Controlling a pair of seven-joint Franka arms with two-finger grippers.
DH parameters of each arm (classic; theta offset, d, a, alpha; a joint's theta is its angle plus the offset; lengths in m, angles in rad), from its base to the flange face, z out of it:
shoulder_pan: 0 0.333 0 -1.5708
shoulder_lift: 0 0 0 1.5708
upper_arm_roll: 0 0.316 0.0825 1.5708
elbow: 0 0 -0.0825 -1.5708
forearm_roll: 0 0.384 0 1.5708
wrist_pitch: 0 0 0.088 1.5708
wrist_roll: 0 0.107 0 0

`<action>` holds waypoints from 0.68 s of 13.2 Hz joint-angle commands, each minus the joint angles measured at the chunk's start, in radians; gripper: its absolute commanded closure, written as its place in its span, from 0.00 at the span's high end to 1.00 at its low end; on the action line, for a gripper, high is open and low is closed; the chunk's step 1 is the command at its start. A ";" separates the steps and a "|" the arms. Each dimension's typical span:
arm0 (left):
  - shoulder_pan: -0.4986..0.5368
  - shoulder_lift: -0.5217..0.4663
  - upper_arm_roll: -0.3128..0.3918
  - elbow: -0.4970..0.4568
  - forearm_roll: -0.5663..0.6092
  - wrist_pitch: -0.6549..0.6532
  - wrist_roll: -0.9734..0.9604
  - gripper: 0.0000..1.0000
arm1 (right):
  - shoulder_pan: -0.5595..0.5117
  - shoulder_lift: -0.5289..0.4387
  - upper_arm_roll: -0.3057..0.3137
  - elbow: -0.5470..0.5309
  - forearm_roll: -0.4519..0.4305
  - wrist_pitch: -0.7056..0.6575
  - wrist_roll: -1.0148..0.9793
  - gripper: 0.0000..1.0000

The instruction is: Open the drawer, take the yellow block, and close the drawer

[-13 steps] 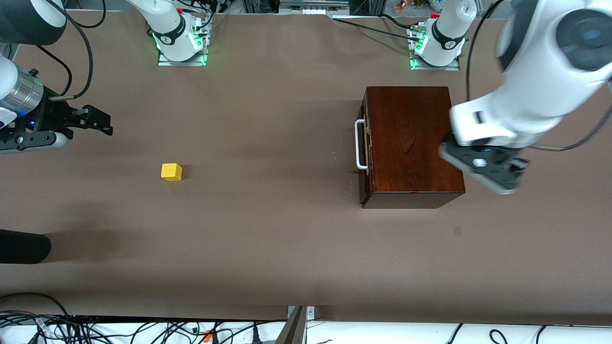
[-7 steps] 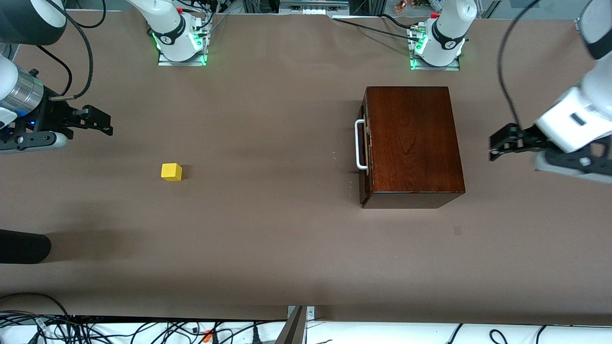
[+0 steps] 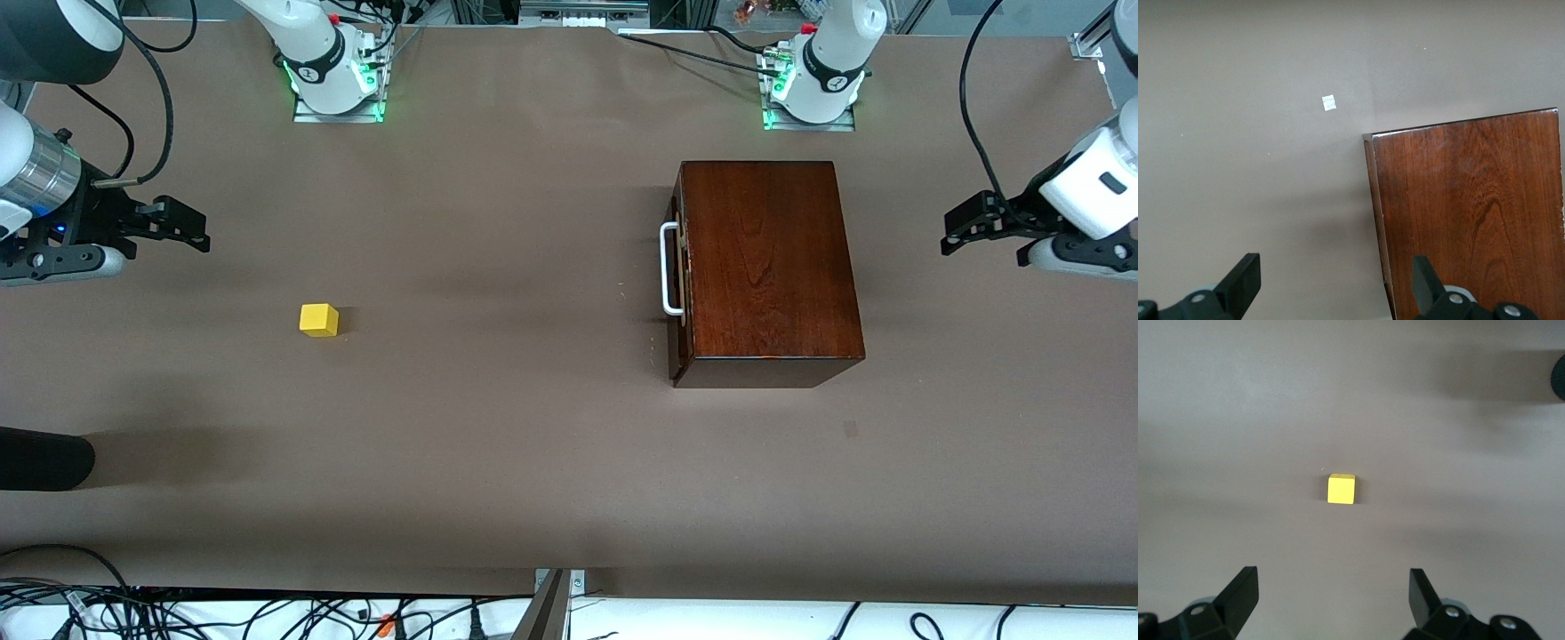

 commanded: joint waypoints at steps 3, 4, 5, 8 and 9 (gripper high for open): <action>0.002 -0.003 -0.029 0.002 0.015 0.012 0.024 1.00 | -0.007 0.004 0.007 0.019 -0.005 -0.015 0.011 1.00; 0.002 0.000 -0.037 0.008 0.015 0.011 0.023 1.00 | -0.007 0.004 0.007 0.019 -0.005 -0.015 0.011 1.00; 0.002 0.000 -0.039 0.008 0.015 0.005 0.024 1.00 | -0.007 0.004 0.007 0.019 -0.005 -0.015 0.011 1.00; 0.002 0.000 -0.043 0.011 0.015 -0.025 0.024 1.00 | -0.007 0.004 0.007 0.019 -0.005 -0.015 0.011 1.00; 0.002 0.000 -0.042 0.011 0.016 -0.025 0.024 1.00 | -0.007 0.004 0.007 0.019 -0.005 -0.015 0.011 1.00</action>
